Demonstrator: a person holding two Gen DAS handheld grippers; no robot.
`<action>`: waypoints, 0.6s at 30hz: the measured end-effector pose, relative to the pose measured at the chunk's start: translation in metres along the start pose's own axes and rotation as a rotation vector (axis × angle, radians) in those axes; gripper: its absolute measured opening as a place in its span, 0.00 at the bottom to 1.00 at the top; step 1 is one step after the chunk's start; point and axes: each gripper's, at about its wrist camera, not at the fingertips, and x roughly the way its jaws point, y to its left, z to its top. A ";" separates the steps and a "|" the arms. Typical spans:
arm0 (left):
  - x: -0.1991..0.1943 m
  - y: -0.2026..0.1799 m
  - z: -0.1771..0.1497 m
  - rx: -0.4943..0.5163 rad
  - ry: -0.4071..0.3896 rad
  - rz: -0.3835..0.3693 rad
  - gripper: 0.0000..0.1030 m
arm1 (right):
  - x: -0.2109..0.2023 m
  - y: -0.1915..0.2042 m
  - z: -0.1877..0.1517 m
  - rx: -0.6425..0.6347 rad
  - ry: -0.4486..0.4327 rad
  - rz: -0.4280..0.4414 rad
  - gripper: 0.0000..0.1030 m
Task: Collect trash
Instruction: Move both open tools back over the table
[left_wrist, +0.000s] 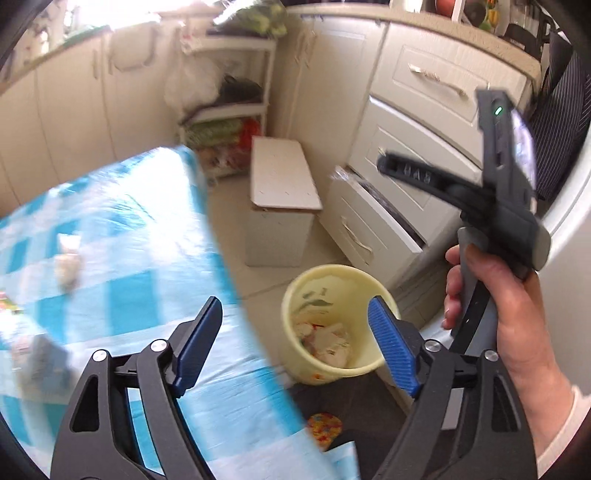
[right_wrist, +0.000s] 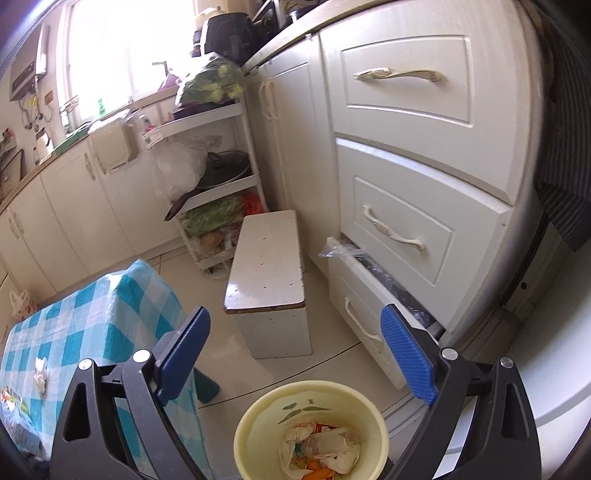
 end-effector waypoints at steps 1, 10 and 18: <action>-0.016 0.013 -0.004 -0.012 -0.029 0.030 0.77 | 0.001 0.006 -0.001 -0.018 0.011 0.013 0.87; -0.110 0.166 -0.036 -0.395 -0.159 0.229 0.87 | -0.006 0.076 -0.007 -0.197 0.034 0.144 0.87; -0.057 0.220 -0.028 -0.562 0.028 0.265 0.87 | -0.025 0.180 -0.040 -0.547 0.017 0.281 0.87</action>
